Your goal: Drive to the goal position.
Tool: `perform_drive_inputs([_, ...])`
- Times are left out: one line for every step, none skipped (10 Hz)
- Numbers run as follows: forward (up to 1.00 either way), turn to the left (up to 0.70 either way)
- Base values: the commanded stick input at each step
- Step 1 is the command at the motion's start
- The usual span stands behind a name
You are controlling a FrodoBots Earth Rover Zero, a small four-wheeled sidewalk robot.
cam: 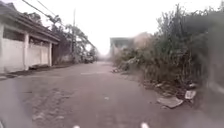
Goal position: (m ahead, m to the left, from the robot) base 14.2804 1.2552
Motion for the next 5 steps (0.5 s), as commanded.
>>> perform_drive_inputs([1.00, 0.01])
perform_drive_inputs([1.00, 0.01])
perform_drive_inputs([1.00, 0.01])
perform_drive_inputs([1.00, 0.01])
perform_drive_inputs([1.00, 0.01])
